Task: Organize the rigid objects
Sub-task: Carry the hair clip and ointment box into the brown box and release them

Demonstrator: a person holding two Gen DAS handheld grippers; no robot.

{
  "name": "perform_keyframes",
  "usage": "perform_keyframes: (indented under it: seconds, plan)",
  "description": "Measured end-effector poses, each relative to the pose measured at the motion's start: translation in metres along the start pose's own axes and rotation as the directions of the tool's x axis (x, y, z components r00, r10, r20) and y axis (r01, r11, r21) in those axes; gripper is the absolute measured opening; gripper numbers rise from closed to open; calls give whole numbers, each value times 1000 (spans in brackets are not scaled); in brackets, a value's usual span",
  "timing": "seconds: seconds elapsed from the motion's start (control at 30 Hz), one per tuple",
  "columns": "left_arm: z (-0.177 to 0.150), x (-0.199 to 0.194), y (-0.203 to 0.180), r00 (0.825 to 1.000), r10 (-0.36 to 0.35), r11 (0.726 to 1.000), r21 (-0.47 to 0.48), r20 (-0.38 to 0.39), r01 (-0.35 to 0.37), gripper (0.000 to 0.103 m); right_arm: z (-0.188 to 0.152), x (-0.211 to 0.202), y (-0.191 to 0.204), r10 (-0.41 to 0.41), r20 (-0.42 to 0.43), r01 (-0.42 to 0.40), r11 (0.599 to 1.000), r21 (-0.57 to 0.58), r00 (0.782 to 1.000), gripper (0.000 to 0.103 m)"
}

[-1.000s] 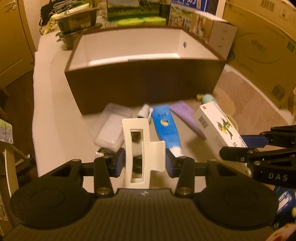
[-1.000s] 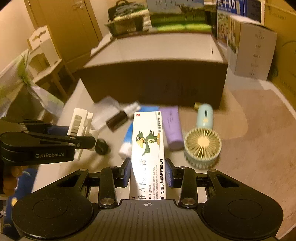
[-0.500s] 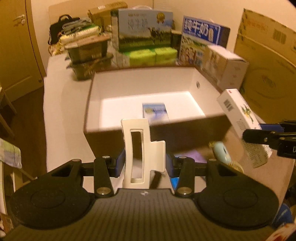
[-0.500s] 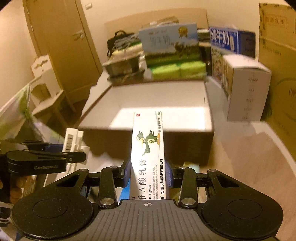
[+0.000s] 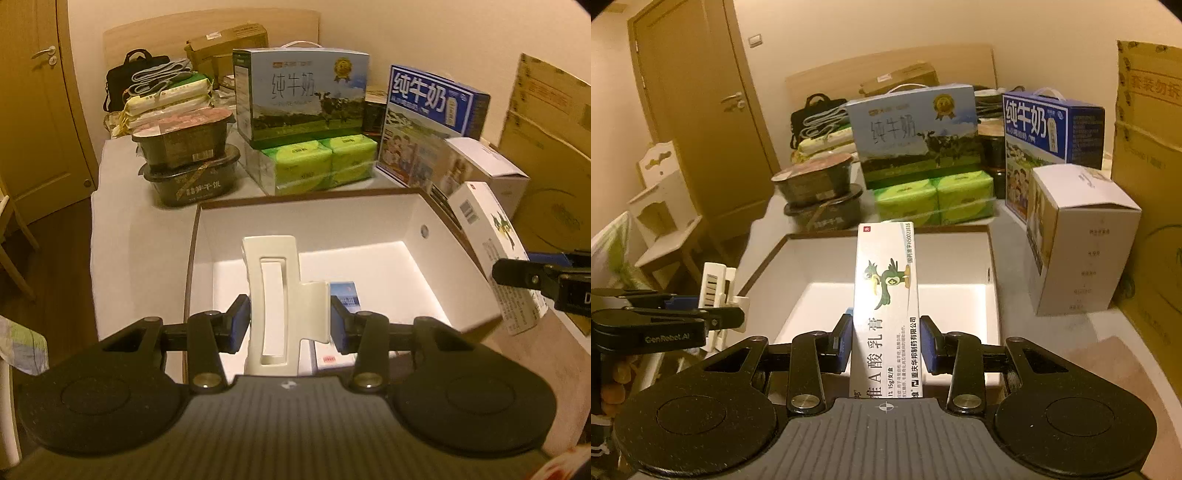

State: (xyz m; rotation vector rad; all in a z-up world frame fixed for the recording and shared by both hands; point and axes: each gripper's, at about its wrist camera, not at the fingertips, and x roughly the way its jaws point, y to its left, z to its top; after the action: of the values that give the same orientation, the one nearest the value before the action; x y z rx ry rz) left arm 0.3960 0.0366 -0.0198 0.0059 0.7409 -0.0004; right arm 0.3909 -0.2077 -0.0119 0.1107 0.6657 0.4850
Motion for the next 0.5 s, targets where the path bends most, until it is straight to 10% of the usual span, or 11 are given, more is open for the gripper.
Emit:
perform_keyframes:
  seconds: [0.5]
  plan:
    - [14,91,8,985,21,999,40,-172,-14,42,14,76,-27,-75,-95,79,996,41,993,38]
